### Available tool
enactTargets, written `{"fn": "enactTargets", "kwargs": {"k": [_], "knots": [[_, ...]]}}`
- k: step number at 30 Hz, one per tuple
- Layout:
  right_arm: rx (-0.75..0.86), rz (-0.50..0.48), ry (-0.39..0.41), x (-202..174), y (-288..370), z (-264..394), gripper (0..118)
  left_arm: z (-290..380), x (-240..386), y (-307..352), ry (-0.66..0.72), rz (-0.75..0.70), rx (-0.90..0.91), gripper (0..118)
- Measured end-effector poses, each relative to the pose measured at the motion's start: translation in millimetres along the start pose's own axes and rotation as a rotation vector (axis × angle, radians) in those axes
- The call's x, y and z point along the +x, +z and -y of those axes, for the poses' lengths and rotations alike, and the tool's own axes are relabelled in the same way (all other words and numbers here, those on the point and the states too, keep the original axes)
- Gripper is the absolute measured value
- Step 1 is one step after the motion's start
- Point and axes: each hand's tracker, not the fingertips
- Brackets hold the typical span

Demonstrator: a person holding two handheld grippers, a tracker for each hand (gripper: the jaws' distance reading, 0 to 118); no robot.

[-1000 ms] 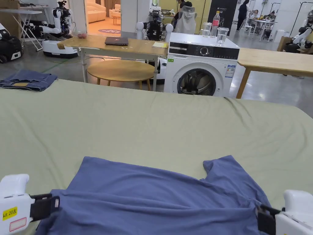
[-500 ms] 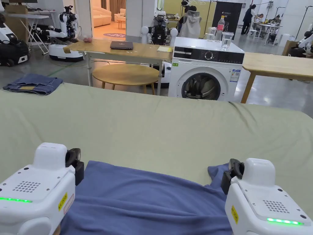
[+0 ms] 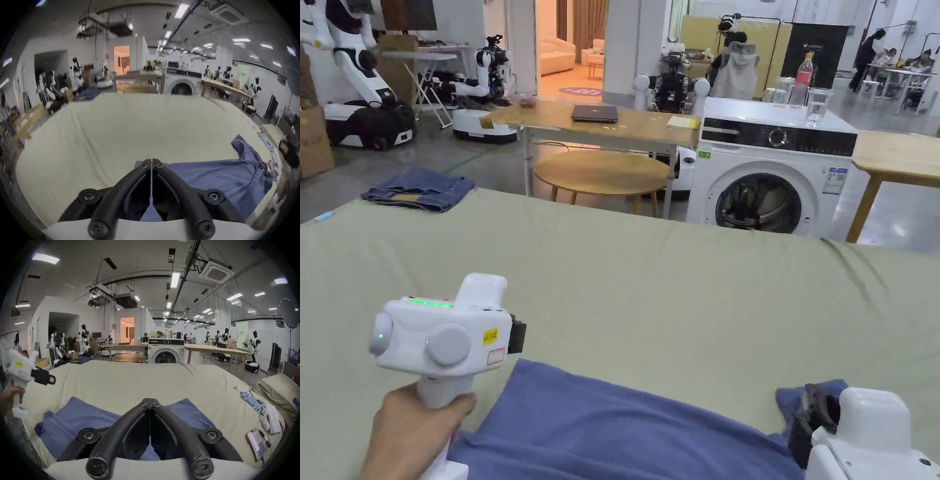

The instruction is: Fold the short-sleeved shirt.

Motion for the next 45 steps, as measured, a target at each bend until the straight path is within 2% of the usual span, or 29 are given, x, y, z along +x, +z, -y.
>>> {"fn": "enactTargets", "kwargs": {"k": [2,5,6,8,9,10,15,17,19,20,22,23,28,30,32,35,36,37,38,40,42,45], "knots": [[-0.036,0.0,-0.004,5.6,-7.6,3.6,0,-9.9,-11.7,-30.7,0.051,0.047,-0.107,0],[-0.084,0.01,0.006,16.1,-17.5,10.6,0,-20.0,-22.5,-74.0,0.058,0.024,-0.231,1],[-0.098,0.014,0.009,20.5,-20.6,12.8,0,-22.5,-25.6,-86.6,0.062,0.037,-0.276,16],[-0.13,0.025,0.015,28.9,-27.3,16.4,0,-26.1,-34.0,-109.4,0.097,0.074,-0.344,56],[-0.143,0.031,0.016,32.1,-28.9,18.1,0,-26.7,-37.2,-118.6,0.116,0.079,-0.371,62],[-0.158,0.043,0.018,35.8,-31.6,19.8,0,-25.2,-38.5,-125.3,0.122,0.072,-0.393,62],[-0.211,0.07,0.002,52.8,-39.6,29.0,0,-17.1,-41.1,-164.8,0.083,-0.026,-0.488,62],[-0.23,0.079,0.002,57.6,-40.0,33.3,0,-11.9,-39.2,-167.8,0.078,-0.017,-0.476,58],[-0.249,0.083,0.004,62.6,-39.6,36.0,0,-11.0,-27.7,-159.9,-0.008,-0.048,-0.43,43],[-0.255,0.089,0.003,64.1,-38.9,37.0,0,-8.8,-23.2,-158.4,-0.043,-0.051,-0.42,27],[-0.265,0.096,-0.004,67.6,-37.8,37.8,0,-4.4,-15.2,-153.3,-0.063,-0.034,-0.42,5],[-0.27,0.098,-0.009,69.9,-38.4,38.0,0,-3.2,-12.3,-152.0,-0.058,-0.032,-0.419,1],[-0.287,0.109,-0.043,84.6,-41.4,27.0,0,3.7,-6.1,-138.1,-0.084,-0.017,-0.395,0],[-0.298,0.113,-0.066,94.9,-44.4,14.4,0,3.4,-8.1,-125.0,-0.036,0.013,-0.357,0],[-0.38,0.102,-0.073,113.4,-61.4,-3.8,0,1.9,-7.6,-104.6,-0.026,0.046,-0.308,0],[-0.5,0.048,-0.073,137.6,-96.4,-20.5,19,-1.2,-6.4,-75.0,-0.008,0.071,-0.238,0],[-0.519,0.039,-0.09,147.4,-110.5,-21.5,38,-0.7,-6.0,-65.9,0.0,0.08,-0.218,0],[-0.575,0.042,-0.091,154.7,-126.0,-21.9,51,-0.9,-6.5,-58.7,-0.008,0.077,-0.209,0],[-0.613,0.058,-0.091,159.3,-138.5,-21.2,57,0.2,-5.8,-52.6,-0.017,0.075,-0.199,0],[-0.672,0.076,-0.066,167.9,-164.4,-16.4,57,4.3,-3.8,-39.1,-0.03,0.069,-0.181,0],[-0.714,0.08,-0.036,172.5,-186.0,-9.0,57,4.4,-21.0,-52.5,-0.03,0.079,-0.179,0],[-0.744,0.085,-0.026,177.6,-206.4,2.6,57,13.1,-18.4,-42.6,-0.034,0.076,-0.169,0]]}}
